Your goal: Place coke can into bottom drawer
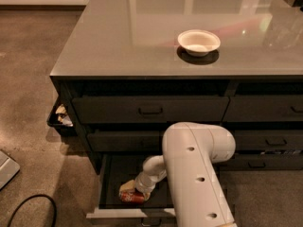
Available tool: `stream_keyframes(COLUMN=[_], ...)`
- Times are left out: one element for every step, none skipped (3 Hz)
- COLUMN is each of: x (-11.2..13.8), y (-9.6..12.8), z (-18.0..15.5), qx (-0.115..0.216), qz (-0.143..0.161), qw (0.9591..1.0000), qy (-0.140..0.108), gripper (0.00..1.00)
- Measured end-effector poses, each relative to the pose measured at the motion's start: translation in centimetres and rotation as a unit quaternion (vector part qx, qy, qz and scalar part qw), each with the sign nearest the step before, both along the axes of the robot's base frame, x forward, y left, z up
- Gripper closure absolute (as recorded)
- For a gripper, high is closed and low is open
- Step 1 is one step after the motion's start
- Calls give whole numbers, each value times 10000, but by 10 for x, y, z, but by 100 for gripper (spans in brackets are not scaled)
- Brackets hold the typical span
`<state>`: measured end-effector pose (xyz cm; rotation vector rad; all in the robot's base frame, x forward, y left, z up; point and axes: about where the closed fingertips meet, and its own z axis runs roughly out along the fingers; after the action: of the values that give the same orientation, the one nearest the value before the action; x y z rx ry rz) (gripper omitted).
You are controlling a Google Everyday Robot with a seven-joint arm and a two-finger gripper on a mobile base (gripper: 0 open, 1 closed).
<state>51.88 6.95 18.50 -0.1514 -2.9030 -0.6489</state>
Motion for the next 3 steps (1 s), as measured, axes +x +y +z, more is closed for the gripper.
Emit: stream_keyframes(x=[0,1,1], y=[3,7,11], z=[-7,-12,-17], qx=[-103,-147,-30], qz=[-265,-363,-296], qw=[9995,9991,9994], qy=[-105,-182,-180], gripper=[97,78,55])
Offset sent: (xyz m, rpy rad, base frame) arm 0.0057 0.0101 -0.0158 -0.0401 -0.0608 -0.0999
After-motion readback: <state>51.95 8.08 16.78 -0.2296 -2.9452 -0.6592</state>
